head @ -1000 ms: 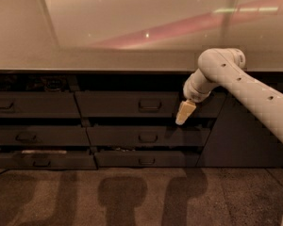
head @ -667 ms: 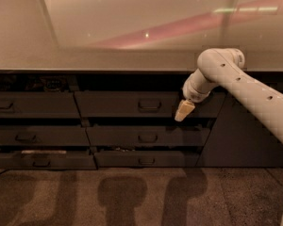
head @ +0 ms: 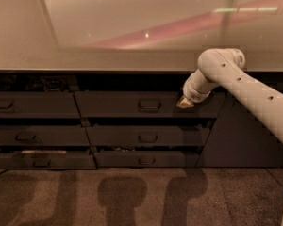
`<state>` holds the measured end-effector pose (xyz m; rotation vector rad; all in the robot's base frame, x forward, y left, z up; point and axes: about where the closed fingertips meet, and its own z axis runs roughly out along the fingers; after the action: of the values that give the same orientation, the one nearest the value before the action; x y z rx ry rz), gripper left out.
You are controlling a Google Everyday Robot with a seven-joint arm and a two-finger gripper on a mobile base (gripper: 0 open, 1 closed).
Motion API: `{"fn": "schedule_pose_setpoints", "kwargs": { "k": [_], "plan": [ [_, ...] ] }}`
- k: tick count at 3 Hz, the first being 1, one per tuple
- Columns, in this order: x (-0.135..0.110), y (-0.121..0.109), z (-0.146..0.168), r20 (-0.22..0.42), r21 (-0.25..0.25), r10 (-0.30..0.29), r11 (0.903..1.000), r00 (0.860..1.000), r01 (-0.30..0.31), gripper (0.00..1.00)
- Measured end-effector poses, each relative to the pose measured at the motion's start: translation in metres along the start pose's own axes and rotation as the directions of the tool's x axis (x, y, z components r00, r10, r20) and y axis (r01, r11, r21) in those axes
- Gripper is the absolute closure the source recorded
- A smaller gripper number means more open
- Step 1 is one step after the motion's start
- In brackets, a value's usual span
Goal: Open top drawer
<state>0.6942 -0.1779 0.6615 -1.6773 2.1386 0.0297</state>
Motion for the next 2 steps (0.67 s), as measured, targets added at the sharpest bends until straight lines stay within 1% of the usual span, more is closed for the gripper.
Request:
{"fn": "schedule_pose_setpoints", "kwargs": {
  "k": [1, 2],
  "plan": [
    [0.0, 0.0, 0.0, 0.0, 0.0, 0.0, 1.0, 1.0, 0.0, 0.89],
    [0.0, 0.0, 0.0001, 0.0, 0.0, 0.0, 1.0, 1.0, 0.0, 1.0]
  ]
}}
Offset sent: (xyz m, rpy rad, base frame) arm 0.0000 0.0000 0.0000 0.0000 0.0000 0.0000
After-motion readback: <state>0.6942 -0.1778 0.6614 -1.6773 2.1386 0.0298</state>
